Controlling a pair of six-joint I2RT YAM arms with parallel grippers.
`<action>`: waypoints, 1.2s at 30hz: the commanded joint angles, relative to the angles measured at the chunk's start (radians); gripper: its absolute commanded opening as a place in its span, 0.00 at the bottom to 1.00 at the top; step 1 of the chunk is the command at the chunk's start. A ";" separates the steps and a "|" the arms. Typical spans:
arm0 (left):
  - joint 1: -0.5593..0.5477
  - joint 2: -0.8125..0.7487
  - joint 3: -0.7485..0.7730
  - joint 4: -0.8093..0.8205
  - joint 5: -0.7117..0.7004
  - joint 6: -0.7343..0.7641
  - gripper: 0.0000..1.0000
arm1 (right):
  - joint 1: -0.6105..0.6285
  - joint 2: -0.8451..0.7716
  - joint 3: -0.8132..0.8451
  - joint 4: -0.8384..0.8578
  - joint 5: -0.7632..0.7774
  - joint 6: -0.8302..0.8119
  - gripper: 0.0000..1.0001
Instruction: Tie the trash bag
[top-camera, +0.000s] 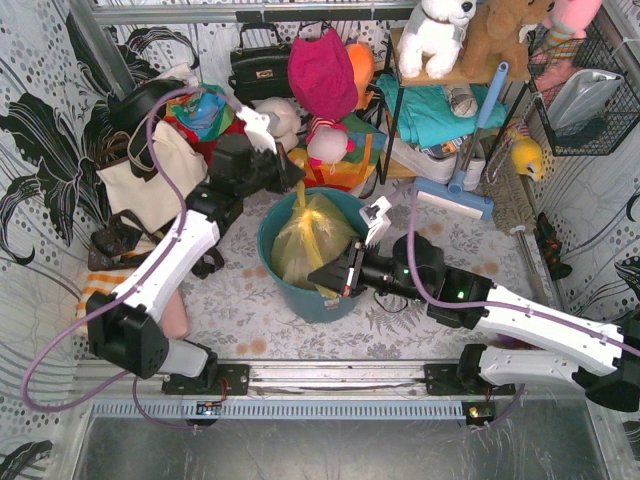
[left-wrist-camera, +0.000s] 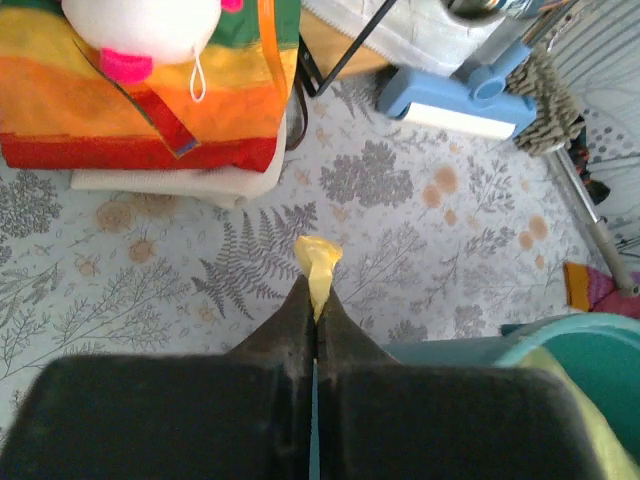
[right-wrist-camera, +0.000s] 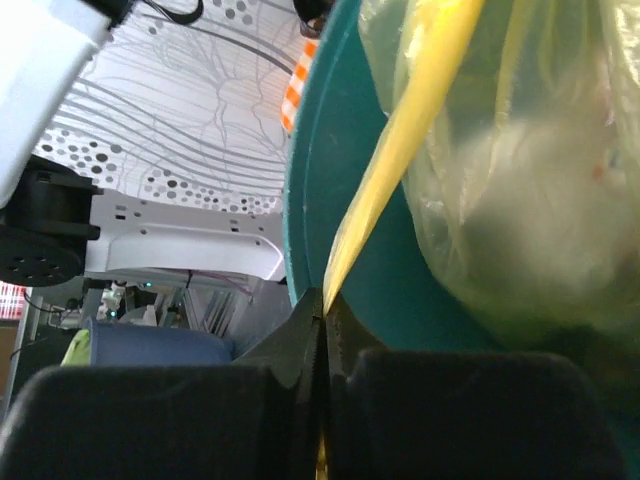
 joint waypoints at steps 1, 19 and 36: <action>0.018 0.029 0.045 0.043 -0.032 0.048 0.00 | 0.005 -0.017 0.069 0.012 -0.014 -0.003 0.00; -0.020 -0.085 0.047 0.122 0.097 0.006 0.00 | 0.006 -0.131 -0.017 -0.063 -0.066 0.047 0.00; -0.025 -0.032 0.225 0.141 0.099 -0.023 0.00 | 0.006 -0.122 0.218 -0.270 -0.118 -0.064 0.00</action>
